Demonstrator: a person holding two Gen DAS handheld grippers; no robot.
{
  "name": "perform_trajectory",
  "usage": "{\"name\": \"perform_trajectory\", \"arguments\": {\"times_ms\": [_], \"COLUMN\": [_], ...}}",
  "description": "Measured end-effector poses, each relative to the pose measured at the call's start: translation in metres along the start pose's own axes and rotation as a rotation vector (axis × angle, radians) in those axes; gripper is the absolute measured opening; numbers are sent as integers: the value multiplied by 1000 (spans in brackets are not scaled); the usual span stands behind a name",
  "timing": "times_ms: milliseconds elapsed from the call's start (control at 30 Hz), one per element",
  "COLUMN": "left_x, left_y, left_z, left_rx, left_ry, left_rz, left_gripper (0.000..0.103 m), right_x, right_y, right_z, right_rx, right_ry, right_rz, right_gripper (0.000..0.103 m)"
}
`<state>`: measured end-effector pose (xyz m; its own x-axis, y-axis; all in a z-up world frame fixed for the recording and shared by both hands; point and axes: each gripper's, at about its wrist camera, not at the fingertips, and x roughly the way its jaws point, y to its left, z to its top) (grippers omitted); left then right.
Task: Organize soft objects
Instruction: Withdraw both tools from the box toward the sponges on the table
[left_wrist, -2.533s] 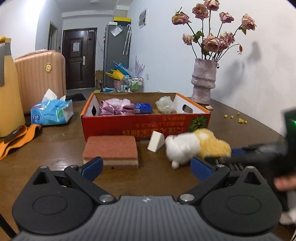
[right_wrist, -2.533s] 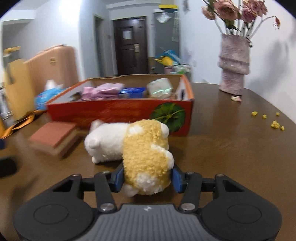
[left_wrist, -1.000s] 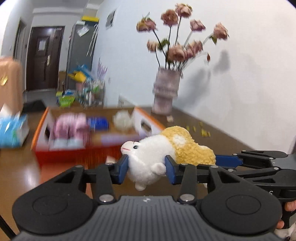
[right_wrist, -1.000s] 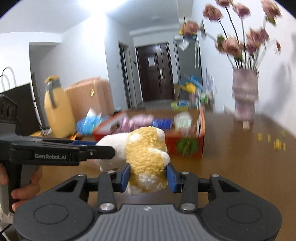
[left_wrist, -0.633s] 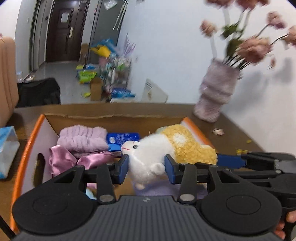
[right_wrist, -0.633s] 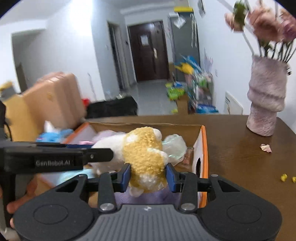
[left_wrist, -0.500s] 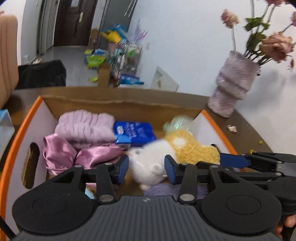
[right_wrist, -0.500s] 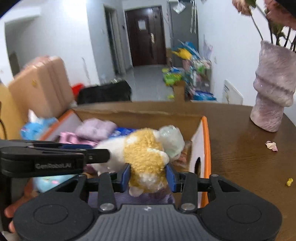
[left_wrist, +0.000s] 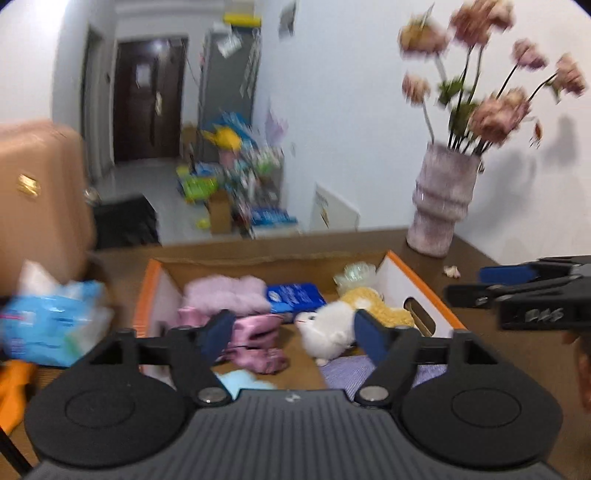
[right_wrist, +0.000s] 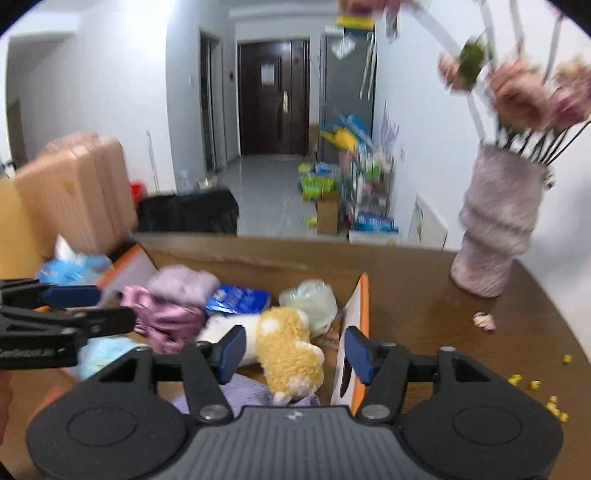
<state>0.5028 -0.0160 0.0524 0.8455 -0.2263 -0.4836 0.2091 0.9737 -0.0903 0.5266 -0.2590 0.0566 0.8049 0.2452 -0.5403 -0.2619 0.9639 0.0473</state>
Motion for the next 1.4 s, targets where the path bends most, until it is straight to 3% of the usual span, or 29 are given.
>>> {"name": "perform_trajectory", "arguments": {"times_ms": [133,300,400,567,667,733,1033,1167,1267,1400], "left_x": [-85,-180,-217,-257,-257,-257,-235,-200,-165,-108], "left_y": [5,0,-4,-11,-9,-10,-15,-12,-10,-11], "left_z": [-27,-87,-121,-184,-198,-200,-200,-190,-175,-151], "left_rx": [25,82,66,27,14,15,21,28,28,22], "left_ry": [-110,-217,-227,-207,-138,-139,-121,-88,-61,-18], "left_rz": [35,120,170,268,257,258,206,174,122,139], "left_gripper": [93,103,103,103,103,103,103,103,103,103], "right_x": [-71,-147,-178,-208,-212,-211,-204,-180,-152,-103], "right_y": [13,38,55,88,99,104,102,91,83,84], "right_z": [-26,-85,-128,-193,-216,-223,-218,-206,-191,-166], "right_rx": [-21,-10,8,23,44,39,32,55,86,95], "right_ry": [-108,-187,-243,-302,-238,-201,-194,-157,-121,-83], "right_rz": [1,40,55,-7,31,44,-14,-28,13,76], "right_gripper": [74,82,87,91,92,92,92,91,91,88]}}
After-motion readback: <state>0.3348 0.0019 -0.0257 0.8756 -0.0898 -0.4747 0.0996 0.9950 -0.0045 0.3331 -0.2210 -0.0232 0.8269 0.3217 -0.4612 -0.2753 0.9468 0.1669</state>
